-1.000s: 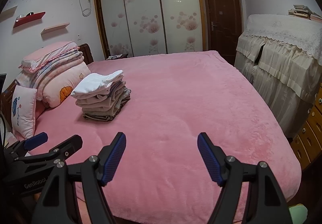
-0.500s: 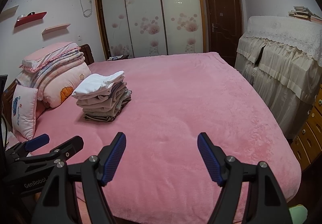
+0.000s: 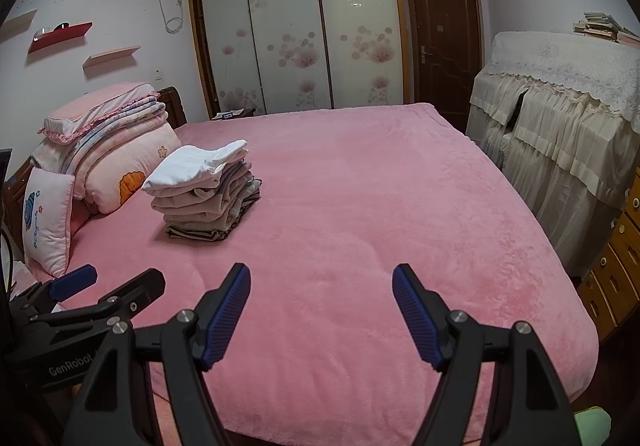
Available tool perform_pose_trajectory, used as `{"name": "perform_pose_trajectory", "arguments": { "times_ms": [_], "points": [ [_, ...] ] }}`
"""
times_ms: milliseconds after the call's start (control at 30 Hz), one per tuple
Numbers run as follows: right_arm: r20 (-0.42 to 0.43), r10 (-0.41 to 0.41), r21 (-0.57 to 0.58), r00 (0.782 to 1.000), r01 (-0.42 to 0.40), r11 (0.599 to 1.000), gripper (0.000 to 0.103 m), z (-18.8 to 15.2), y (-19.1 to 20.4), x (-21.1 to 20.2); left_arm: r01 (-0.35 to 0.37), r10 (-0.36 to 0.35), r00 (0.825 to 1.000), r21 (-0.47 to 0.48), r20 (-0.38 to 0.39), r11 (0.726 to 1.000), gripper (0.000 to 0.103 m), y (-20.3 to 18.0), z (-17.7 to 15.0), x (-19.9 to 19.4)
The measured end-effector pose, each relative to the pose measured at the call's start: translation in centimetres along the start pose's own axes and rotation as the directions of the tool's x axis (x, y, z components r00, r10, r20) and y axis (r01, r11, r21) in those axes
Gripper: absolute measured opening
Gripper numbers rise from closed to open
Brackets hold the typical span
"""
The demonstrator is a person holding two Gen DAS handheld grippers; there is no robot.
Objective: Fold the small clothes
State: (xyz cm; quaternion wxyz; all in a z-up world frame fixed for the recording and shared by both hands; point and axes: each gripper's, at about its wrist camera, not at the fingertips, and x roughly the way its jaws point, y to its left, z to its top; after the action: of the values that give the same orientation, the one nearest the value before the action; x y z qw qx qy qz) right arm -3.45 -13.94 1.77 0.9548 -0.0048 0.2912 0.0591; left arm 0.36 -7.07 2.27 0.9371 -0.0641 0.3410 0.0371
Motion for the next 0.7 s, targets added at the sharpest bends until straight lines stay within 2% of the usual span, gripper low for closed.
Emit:
{"name": "perform_pose_trajectory", "arguments": {
  "times_ms": [700],
  "points": [
    [0.0, -0.006, -0.003, 1.0, 0.006, 1.0, 0.074, -0.02, 0.14, -0.12, 0.002, -0.002, 1.0, 0.005, -0.018, 1.0, 0.1, -0.06, -0.11, 0.38]
  ]
}}
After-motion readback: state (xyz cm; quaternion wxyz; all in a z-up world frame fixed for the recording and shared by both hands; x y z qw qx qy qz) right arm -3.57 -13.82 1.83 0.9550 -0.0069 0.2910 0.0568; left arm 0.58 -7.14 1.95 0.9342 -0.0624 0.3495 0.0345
